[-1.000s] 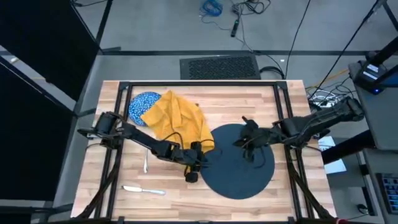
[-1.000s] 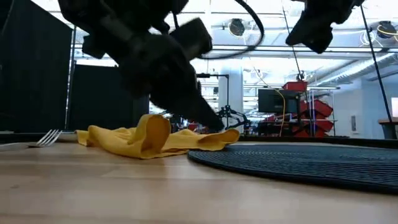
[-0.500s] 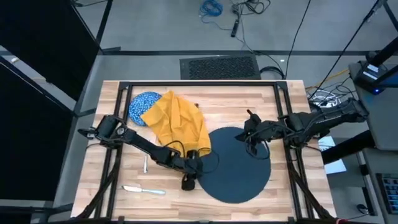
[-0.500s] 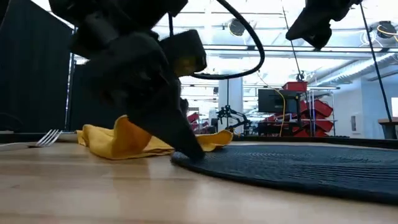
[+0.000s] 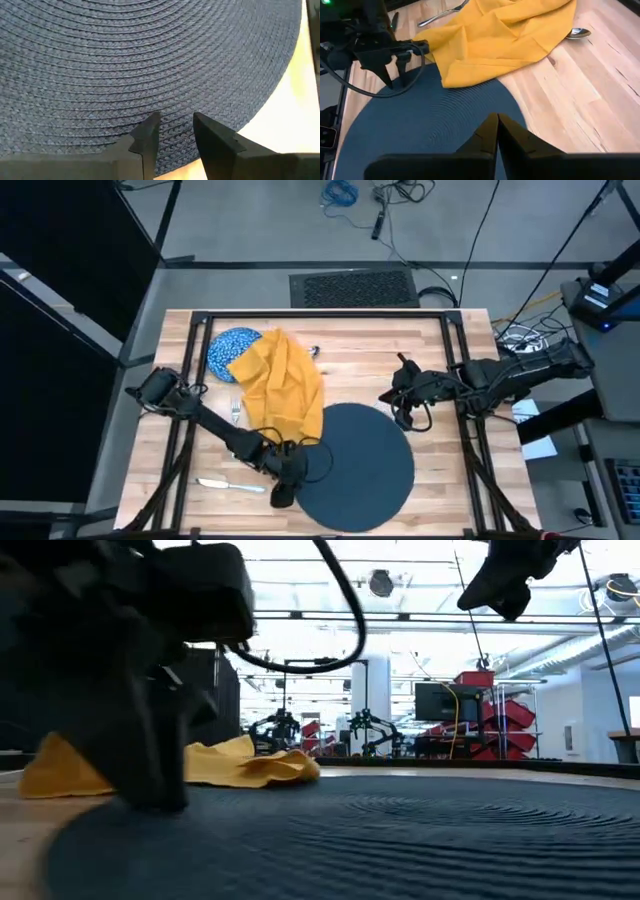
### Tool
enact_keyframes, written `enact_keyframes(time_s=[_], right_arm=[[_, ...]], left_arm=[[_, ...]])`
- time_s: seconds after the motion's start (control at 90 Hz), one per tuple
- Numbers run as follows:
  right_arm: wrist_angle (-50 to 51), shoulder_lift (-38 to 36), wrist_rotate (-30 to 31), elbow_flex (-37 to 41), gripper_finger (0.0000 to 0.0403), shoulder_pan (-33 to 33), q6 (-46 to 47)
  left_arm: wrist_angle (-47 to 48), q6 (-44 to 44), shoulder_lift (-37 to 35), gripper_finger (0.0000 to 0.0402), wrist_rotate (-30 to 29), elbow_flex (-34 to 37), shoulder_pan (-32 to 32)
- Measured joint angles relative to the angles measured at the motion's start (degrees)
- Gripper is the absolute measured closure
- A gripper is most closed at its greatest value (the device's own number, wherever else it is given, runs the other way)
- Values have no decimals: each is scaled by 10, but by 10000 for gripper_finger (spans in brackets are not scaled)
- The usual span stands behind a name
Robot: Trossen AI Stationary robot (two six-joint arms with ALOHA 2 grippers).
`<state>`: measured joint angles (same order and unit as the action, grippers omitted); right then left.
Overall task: Set table place
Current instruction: Move the blue table mat to the center of the table
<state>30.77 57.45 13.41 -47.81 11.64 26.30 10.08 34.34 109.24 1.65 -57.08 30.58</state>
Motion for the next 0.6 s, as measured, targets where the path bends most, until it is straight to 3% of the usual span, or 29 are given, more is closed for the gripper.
enact_keyframes(time_s=[0.333, 0.6], right_arm=[[0, 0, 0, 0, 403, 0, 0], [7, 0, 0, 0, 403, 0, 0]], left_arm=[[73, 57, -3, 293, -48, -2, 8], [124, 93, -5, 293, -105, -3, -40]])
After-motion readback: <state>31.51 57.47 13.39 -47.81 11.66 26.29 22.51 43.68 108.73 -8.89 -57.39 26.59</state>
